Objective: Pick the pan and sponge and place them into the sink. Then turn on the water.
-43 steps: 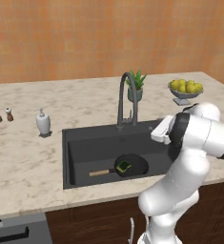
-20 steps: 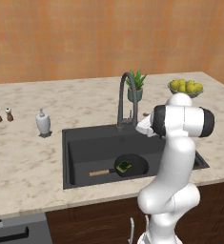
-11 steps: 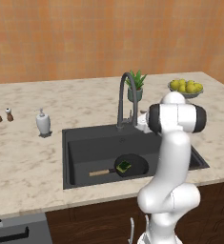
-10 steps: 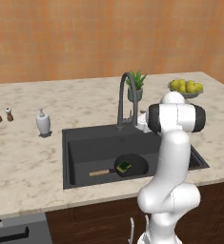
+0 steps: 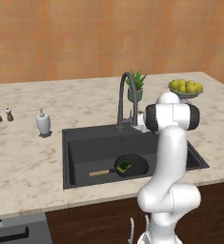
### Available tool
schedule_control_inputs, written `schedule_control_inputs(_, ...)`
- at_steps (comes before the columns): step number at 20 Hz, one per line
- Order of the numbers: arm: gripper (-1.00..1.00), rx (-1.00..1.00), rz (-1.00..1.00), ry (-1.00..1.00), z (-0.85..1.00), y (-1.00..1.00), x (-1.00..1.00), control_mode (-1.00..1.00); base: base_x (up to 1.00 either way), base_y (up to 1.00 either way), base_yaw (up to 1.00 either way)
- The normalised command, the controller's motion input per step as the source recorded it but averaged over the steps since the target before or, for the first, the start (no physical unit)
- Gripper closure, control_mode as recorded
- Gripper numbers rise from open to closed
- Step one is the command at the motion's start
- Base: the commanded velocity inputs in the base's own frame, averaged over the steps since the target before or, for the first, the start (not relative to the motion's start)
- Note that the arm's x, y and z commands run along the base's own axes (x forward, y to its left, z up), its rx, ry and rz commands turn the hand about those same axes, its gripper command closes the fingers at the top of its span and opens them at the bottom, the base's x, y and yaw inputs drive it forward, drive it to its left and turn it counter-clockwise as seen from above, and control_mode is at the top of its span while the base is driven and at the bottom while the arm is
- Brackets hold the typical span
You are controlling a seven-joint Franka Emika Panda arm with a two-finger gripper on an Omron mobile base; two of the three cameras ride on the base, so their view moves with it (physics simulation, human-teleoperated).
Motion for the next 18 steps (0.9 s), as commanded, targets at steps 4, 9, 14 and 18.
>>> schedule_control_inputs(4,-1.0,0.0,0.0,0.01,-0.04,0.09,0.33,-1.0,0.0,0.0,0.0)
schedule_control_inputs(9,-1.0,0.0,0.0,0.04,-0.04,0.18,0.41,-1.0,0.0,0.0,0.0)
schedule_control_inputs(14,-1.0,0.0,-0.01,0.05,-0.05,0.07,0.44,-1.0,0.0,0.0,0.0)
schedule_control_inputs(18,1.0,0.02,0.0,0.03,0.0,-0.03,0.32,-1.0,0.0,0.0,0.0)
